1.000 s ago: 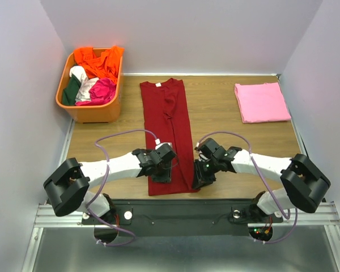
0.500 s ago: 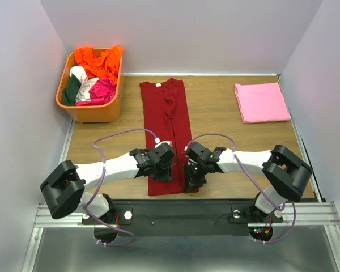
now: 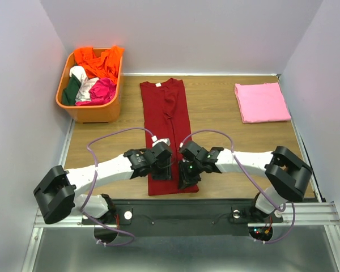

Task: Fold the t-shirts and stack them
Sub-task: Fold the tshirt

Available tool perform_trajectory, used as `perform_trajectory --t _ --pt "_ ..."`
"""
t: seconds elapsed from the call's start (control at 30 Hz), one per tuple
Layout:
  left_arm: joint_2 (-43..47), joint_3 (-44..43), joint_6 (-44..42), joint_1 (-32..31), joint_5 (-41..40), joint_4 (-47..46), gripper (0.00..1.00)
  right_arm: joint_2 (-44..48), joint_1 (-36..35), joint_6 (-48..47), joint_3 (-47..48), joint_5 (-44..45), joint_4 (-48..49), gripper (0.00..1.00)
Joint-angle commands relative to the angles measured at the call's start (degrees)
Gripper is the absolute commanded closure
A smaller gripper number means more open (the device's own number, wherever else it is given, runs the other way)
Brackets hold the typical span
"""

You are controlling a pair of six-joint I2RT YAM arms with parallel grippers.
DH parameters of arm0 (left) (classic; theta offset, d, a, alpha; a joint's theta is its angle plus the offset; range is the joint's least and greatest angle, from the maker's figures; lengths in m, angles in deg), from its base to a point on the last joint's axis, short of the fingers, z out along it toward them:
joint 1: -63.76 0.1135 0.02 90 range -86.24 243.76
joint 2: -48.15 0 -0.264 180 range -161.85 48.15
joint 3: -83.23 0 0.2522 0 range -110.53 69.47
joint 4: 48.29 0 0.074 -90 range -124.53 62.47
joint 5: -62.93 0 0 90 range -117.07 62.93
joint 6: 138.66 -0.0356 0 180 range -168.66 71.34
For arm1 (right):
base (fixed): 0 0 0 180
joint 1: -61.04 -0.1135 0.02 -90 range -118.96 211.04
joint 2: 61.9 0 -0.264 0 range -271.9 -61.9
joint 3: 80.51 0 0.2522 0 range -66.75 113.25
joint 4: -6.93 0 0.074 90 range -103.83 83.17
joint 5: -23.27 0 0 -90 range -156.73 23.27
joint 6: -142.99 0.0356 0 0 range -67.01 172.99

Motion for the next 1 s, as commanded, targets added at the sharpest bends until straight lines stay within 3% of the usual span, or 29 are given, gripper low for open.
perform_trajectory --t 0.0,0.33,0.63,0.97 --pt "2.3 0.3 1.2 0.3 -2.6 1.5 0.59 4.4 -0.3 2.2 1.8 7.0 0.0 0.73" --pt "6.9 2.2 0.7 4.6 -5.1 4.3 0.56 3.4 -0.8 2.3 4.4 16.8 -5.6 0.66" --pt "11.2 4.6 -2.5 10.0 -5.8 4.7 0.55 -1.4 -1.8 2.1 7.4 19.8 -8.0 0.67" --pt "13.3 6.5 -2.9 10.6 -4.9 3.3 0.55 -2.7 -2.1 3.6 7.4 24.2 -9.9 0.71"
